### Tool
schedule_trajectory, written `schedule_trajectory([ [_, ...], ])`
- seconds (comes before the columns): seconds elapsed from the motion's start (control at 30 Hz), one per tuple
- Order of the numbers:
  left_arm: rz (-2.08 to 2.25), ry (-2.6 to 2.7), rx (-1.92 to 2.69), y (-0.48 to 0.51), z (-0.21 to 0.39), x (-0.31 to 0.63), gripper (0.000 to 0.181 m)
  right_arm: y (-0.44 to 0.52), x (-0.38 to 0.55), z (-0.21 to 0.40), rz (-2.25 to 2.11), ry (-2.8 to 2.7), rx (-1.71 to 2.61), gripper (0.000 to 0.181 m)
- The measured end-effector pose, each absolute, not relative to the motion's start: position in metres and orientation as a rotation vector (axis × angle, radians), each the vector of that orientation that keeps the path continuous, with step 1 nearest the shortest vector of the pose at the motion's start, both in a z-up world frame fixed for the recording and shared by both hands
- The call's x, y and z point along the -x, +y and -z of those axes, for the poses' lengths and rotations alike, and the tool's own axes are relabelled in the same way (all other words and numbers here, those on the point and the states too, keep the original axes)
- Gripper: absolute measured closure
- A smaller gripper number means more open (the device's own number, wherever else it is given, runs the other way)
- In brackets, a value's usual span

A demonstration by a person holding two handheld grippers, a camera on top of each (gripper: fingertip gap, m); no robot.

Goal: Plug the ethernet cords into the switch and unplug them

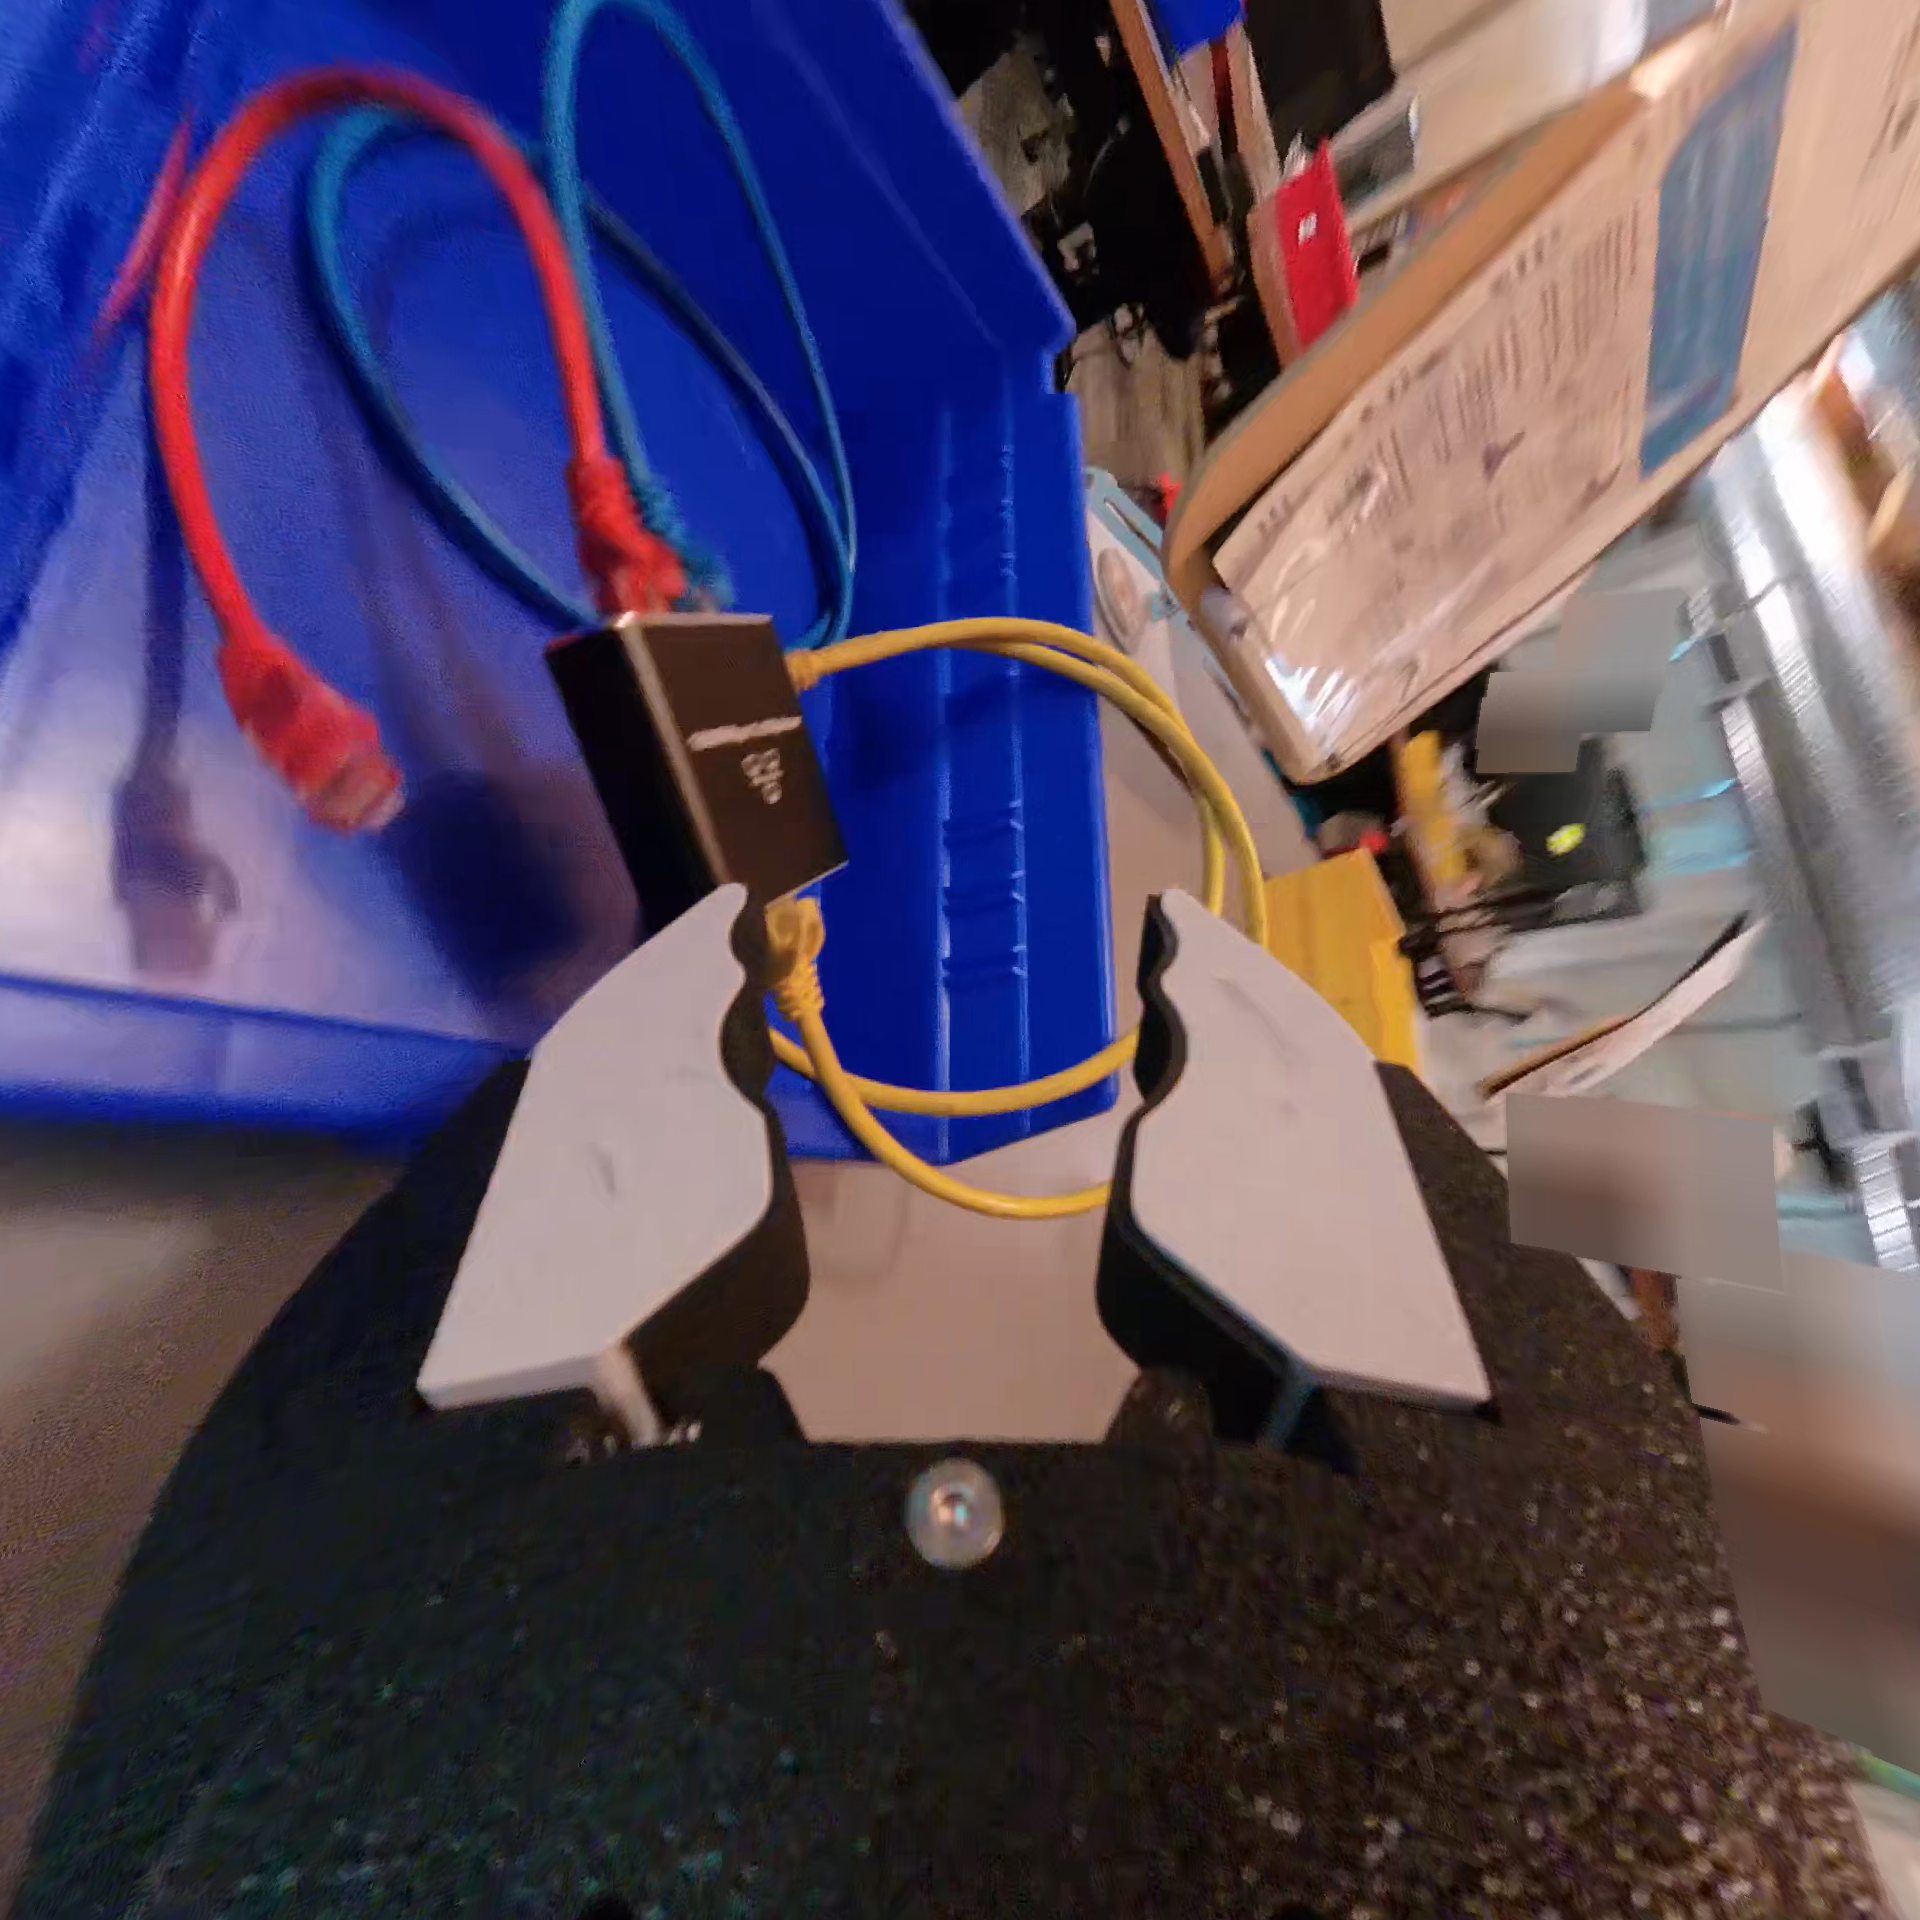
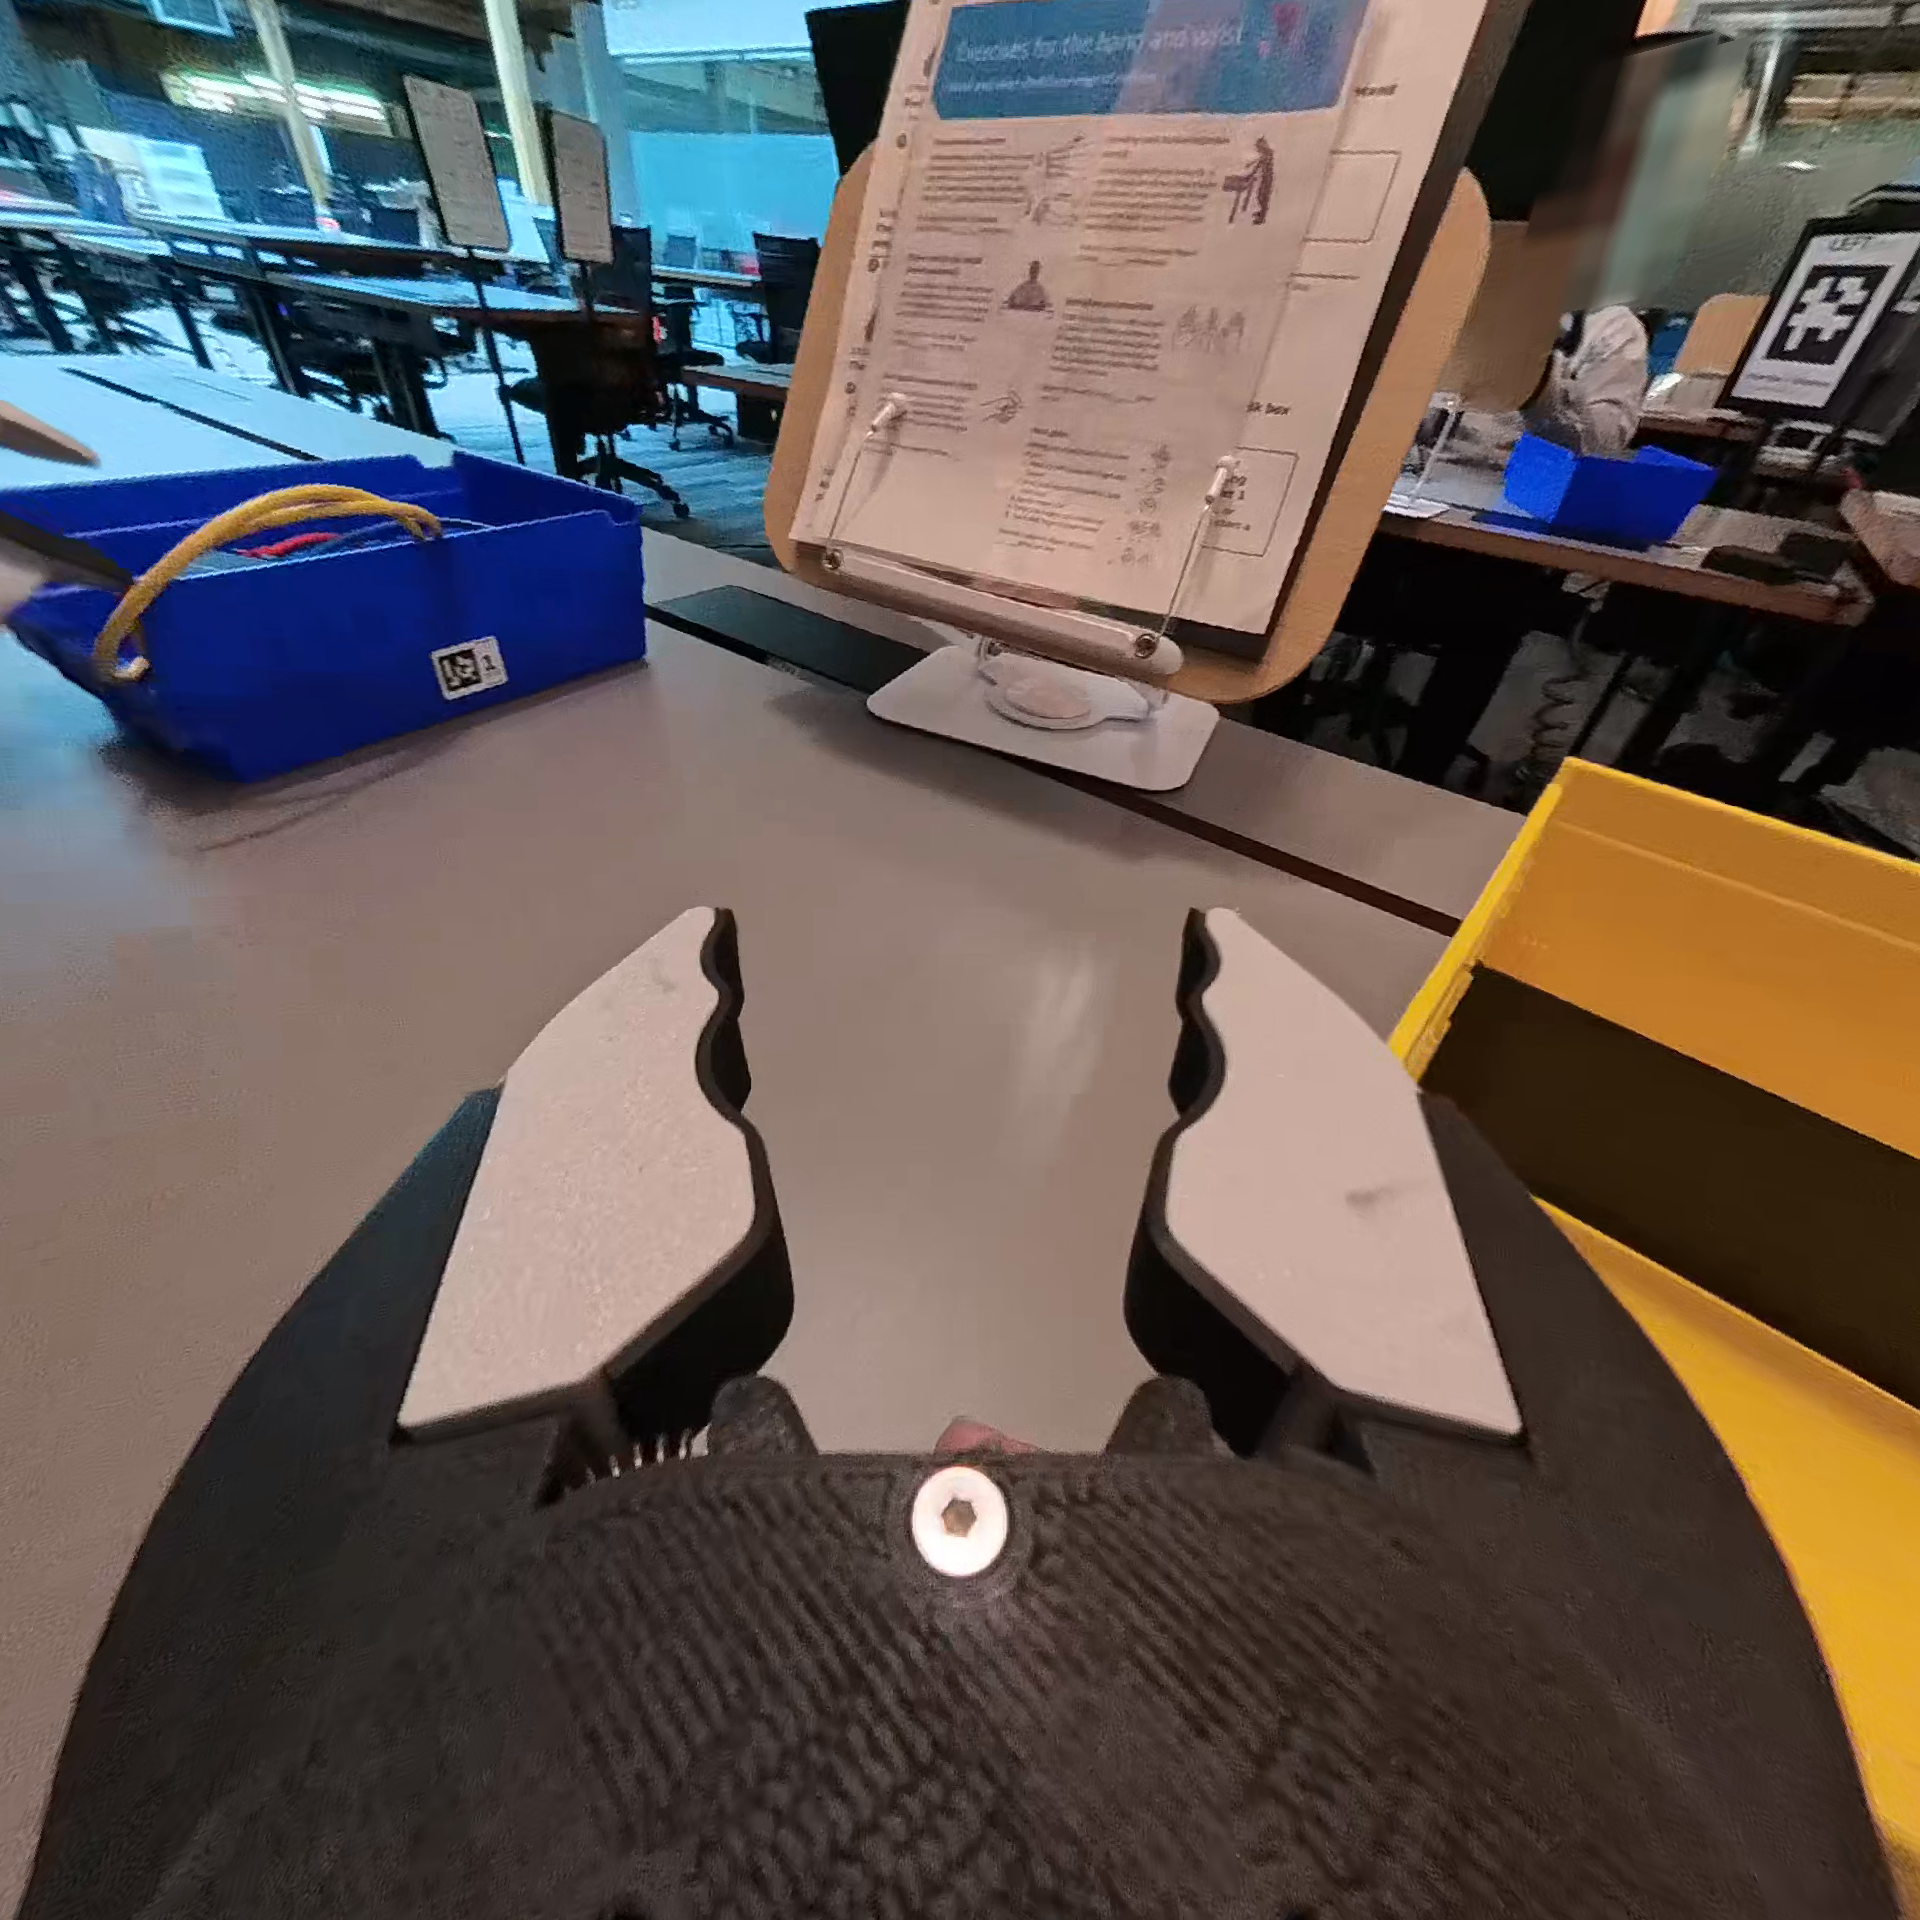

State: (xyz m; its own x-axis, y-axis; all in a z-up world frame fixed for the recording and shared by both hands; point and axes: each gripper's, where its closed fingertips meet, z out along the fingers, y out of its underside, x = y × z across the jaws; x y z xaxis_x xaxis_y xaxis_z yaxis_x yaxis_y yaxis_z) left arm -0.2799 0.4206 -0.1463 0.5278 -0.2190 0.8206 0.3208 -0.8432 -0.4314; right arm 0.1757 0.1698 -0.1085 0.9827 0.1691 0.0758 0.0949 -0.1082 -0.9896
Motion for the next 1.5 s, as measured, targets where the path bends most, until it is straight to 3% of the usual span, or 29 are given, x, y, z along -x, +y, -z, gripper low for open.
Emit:
schedule_trajectory([
  [0.27,1.305,-0.249,2.317,0.427,0.183,0.282,0.155,0.162,-0.186,0.101,-0.147,-0.144,1.631,0.108],
  [0.33,1.154,-0.259,2.364,0.431,0.189,0.294,0.128,0.161,-0.188,0.101,-0.146,-0.140,1.633,0.108],
  [0.43,1.132,-0.275,2.365,0.432,0.186,0.297,0.118,0.159,-0.189,0.100,-0.156,-0.134,1.627,0.109],
  [0.57,1.265,-0.305,2.368,0.435,0.187,0.277,0.131,0.160,-0.186,0.098,-0.202,-0.128,1.614,0.110],
  [0.67,1.314,-0.339,2.398,0.440,0.188,0.266,0.131,0.160,-0.182,0.097,-0.198,-0.149,1.614,0.110],
  [0.77,1.208,-0.326,2.470,0.445,0.196,0.274,0.147,0.158,-0.179,0.095,-0.190,-0.172,1.615,0.110],
  [1.13,1.180,-0.383,2.540,0.451,0.199,0.263,0.134,0.154,-0.176,0.087,-0.211,-0.180,1.587,0.112],
  [1.23,1.160,-0.354,2.594,0.449,0.205,0.270,0.150,0.152,-0.175,0.086,-0.207,-0.191,1.585,0.112],
  [1.5,1.061,-0.370,2.617,0.454,0.205,0.270,0.142,0.149,-0.184,0.086,-0.219,-0.158,1.575,0.112],
])
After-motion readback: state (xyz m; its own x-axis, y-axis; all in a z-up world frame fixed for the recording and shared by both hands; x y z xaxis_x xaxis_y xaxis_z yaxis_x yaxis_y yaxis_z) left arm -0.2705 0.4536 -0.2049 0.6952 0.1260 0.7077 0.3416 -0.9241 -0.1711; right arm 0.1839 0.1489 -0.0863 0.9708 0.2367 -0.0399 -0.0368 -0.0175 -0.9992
